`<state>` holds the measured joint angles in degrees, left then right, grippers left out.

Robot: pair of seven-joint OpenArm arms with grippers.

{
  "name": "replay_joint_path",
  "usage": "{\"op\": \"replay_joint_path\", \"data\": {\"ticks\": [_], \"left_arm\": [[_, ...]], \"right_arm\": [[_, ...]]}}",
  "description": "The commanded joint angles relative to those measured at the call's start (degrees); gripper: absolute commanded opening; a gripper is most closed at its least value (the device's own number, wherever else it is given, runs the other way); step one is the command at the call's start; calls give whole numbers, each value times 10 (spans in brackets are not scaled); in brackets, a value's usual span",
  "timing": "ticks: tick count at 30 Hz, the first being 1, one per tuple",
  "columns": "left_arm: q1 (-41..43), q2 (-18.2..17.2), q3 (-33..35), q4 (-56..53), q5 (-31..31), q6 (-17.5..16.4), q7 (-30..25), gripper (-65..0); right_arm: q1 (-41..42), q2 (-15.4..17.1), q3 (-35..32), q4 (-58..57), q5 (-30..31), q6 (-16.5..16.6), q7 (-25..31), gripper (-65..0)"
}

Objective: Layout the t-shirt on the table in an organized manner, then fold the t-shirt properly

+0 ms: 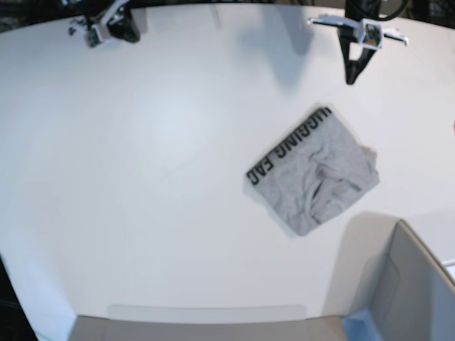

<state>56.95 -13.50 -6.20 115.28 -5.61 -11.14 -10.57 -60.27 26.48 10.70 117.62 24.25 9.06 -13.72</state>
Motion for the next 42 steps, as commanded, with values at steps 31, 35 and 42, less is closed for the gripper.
{"op": "replay_joint_path", "data": {"ticks": [31, 35, 42], "left_arm": [[181, -6, 85, -203, -4, 1, -20, -650], [181, -11, 93, -265, -4, 1, -22, -650], [117, -14, 92, -395, -4, 1, -21, -650]], "right_arm": [[-147, -3, -6, -55, 4, 1, -82, -650], [-147, 5, -33, -129, 4, 1, -77, -650], [-125, 4, -74, -255, 4, 1, -76, -650]]}}
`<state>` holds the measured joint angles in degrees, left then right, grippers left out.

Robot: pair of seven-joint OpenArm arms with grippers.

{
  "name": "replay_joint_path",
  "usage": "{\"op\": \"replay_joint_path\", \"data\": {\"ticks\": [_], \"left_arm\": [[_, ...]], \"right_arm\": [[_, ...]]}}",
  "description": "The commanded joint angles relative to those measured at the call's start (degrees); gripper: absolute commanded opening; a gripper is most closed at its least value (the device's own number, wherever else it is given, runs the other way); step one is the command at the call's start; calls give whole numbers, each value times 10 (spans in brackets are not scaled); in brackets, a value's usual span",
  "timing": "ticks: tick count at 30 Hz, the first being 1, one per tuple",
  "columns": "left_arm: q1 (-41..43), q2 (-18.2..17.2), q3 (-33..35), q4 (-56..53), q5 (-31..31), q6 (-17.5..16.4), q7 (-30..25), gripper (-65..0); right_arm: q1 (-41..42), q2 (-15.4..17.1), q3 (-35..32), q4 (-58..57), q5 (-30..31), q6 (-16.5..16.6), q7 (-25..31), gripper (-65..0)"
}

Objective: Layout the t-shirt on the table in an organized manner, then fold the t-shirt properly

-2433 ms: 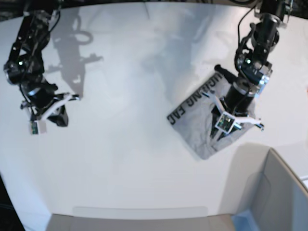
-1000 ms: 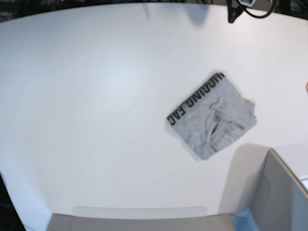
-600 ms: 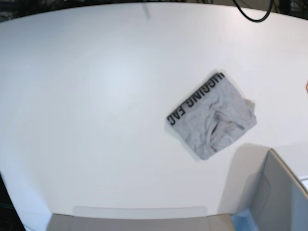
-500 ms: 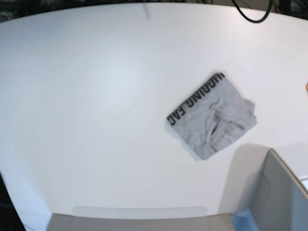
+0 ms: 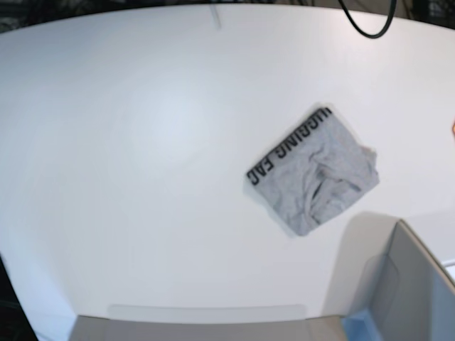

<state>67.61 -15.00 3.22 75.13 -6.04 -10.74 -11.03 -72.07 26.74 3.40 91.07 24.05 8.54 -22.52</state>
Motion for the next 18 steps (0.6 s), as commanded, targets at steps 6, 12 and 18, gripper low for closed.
{"op": "replay_joint_path", "data": {"ticks": [6, 12, 18], "left_arm": [[-64, 2, -1, -98, 0, -3, -15, -650], [-129, 3, -1, -187, 0, -3, -14, -650], [-189, 22, -1, -278, 0, -3, -14, -650]], "right_arm": [[69, 9, -48, -85, 5, 7, 12, -650], [165, 28, -122, -236, 5, 7, 62, -650], [242, 35, -192, -337, 5, 7, 79, -650]]}}
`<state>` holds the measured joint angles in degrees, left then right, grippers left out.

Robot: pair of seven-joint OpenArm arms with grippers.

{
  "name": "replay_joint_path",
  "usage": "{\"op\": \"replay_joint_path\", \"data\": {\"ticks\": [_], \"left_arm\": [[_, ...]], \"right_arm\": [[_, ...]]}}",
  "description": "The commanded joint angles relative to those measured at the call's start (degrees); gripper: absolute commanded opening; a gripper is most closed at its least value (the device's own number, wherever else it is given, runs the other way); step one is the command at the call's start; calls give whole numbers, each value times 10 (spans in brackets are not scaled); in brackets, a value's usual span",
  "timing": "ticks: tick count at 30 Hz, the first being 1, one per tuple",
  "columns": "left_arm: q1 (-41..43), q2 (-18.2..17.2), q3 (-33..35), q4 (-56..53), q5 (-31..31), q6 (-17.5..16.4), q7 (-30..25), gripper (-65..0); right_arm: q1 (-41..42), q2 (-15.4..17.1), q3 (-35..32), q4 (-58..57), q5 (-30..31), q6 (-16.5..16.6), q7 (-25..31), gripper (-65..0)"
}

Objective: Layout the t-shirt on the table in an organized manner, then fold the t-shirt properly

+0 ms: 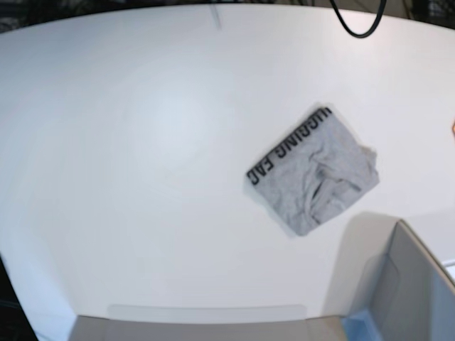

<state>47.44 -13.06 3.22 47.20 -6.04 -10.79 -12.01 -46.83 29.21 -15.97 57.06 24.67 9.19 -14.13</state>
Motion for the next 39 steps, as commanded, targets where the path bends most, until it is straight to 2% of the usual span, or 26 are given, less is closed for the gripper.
{"op": "replay_joint_path", "data": {"ticks": [1, 8, 13, 17, 22, 24, 27, 29, 31, 37, 39], "left_arm": [[-1, 5, -1, -20, 0, -2, -4, -650], [-106, 13, -1, -159, 0, -2, -4, -649], [-174, 17, -1, -249, 1, -2, -4, -649], [-219, 26, -1, -307, 4, -2, -4, -649], [-278, 26, -5, -368, 2, -2, -3, -649], [-302, 26, -7, -399, 0, -2, -3, -649], [-324, 26, -8, -412, 0, -2, -3, -649], [-336, 27, -8, -412, 0, -2, -3, -649], [-344, 36, -9, -412, 0, -2, -3, -649], [-345, 43, -9, -412, 0, -2, -3, -649], [-346, 43, -8, -412, 0, -2, -3, -649]], "right_arm": [[8, 8, -5, -23, -1, 1, -5, -650], [147, -13, -79, -205, -1, 1, -4, -650], [223, -17, -144, -272, -1, 1, 7, -650], [276, -39, -177, -331, -1, 1, 41, -650], [351, -74, -212, -399, -1, 0, 44, -650], [364, -75, -215, -401, -1, -21, 44, -650], [381, -77, -226, -401, -10, -107, 51, -650], [388, -77, -247, -401, -45, -163, 79, -650], [388, -77, -253, -402, -79, -200, 103, -650], [383, -78, -257, -402, -104, -208, 110, -650], [379, -89, -257, -402, -104, -208, 109, -650]]}}
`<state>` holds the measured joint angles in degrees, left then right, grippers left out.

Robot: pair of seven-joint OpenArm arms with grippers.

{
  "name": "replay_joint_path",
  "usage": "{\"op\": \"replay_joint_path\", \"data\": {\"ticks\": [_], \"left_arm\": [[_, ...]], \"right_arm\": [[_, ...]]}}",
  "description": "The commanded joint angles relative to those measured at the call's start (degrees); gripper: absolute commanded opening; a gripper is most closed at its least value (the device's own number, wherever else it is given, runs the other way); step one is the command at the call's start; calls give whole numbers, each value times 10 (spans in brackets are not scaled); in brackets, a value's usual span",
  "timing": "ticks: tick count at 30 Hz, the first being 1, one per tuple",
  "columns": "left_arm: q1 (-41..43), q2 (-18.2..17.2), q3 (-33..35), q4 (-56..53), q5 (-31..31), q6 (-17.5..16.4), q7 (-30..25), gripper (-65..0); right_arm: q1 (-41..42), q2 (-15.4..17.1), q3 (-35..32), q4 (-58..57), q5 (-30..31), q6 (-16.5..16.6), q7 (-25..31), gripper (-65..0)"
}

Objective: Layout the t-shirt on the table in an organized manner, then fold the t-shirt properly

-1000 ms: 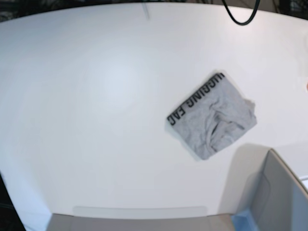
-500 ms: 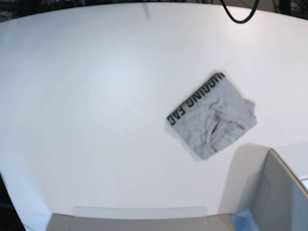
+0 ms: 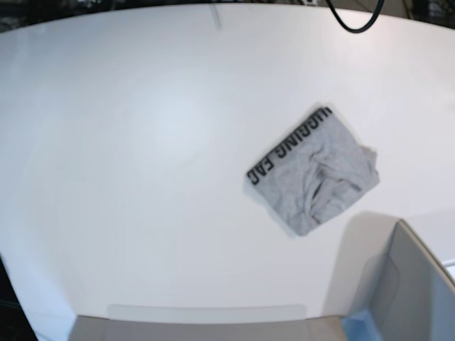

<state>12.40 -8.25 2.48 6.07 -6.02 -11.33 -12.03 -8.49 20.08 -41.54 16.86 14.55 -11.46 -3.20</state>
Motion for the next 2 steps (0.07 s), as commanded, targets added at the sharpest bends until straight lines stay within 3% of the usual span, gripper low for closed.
{"op": "replay_joint_path", "data": {"ticks": [1, 2], "left_arm": [[4, -5, -1, 0, 0, 3, -3, -649], [4, -5, -1, 0, 0, 3, -3, -649]], "right_arm": [[-4, -3, -2, 0, -3, -1, 0, -650], [-4, -5, -2, 0, -3, -1, 0, -650]]}}
